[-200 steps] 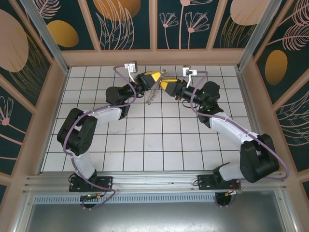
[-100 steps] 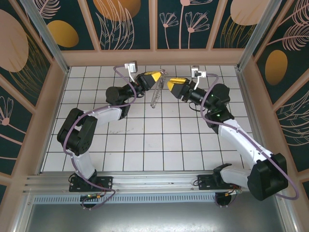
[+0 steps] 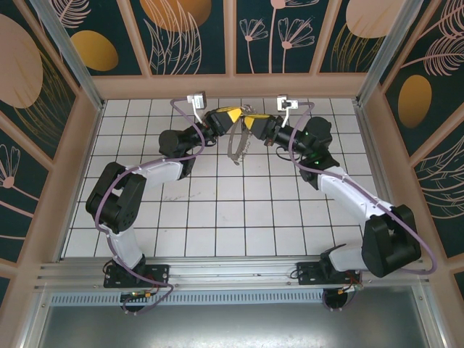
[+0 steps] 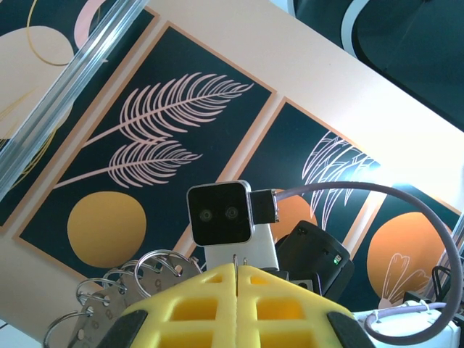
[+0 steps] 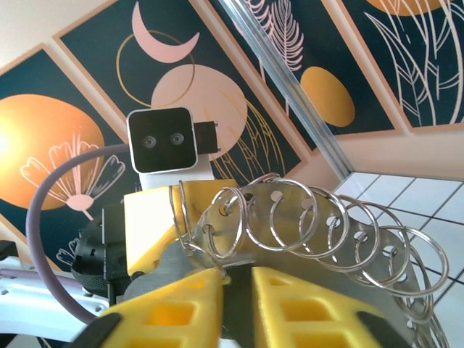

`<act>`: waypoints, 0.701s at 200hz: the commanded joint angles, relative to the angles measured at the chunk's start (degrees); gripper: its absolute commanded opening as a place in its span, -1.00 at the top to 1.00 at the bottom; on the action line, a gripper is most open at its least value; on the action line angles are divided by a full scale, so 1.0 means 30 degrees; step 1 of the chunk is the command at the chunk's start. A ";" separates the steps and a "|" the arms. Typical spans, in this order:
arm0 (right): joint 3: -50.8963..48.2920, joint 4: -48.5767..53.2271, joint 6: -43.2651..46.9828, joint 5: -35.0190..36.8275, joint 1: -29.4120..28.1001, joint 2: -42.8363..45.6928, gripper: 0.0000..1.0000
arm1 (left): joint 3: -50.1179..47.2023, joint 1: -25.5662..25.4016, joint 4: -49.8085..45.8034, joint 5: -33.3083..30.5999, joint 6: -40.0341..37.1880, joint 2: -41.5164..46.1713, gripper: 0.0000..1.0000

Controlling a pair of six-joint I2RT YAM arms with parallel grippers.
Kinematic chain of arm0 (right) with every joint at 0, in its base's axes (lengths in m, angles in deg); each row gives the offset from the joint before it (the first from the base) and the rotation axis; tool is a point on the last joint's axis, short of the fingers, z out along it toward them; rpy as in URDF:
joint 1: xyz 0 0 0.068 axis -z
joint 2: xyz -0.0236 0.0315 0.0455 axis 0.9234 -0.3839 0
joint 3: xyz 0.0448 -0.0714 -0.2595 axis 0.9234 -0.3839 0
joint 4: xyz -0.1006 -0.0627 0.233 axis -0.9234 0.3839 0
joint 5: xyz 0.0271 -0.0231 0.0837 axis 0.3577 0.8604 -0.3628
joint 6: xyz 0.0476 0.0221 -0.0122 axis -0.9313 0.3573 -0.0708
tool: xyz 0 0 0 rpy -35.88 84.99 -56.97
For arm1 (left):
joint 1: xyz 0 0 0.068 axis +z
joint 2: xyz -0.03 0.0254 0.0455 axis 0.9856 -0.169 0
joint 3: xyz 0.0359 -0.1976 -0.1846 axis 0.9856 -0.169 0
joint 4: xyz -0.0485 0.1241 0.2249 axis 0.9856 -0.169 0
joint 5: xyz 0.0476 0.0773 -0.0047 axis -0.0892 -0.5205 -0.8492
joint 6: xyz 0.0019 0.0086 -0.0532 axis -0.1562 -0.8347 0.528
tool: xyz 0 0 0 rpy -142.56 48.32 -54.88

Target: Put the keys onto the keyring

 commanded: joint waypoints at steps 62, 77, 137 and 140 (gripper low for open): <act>-0.0823 -0.0137 0.0165 -0.0998 -0.0101 0.1163 0.79 | 0.0647 -0.0019 0.4595 -0.0174 0.0145 0.0065 1.00; -0.1180 0.0913 0.0807 -0.0436 -0.0061 0.2077 0.63 | 0.0655 -0.0010 0.4563 -0.0216 0.0106 0.0070 1.00; -0.0190 0.1640 0.1001 0.0921 0.0370 0.3120 0.31 | 0.0465 -0.0007 0.4243 -0.0459 0.0125 -0.0005 1.00; -0.0056 0.1569 0.0966 0.0905 0.0378 0.3018 0.31 | 0.0445 -0.0012 0.4207 -0.0443 0.0127 0.0011 1.00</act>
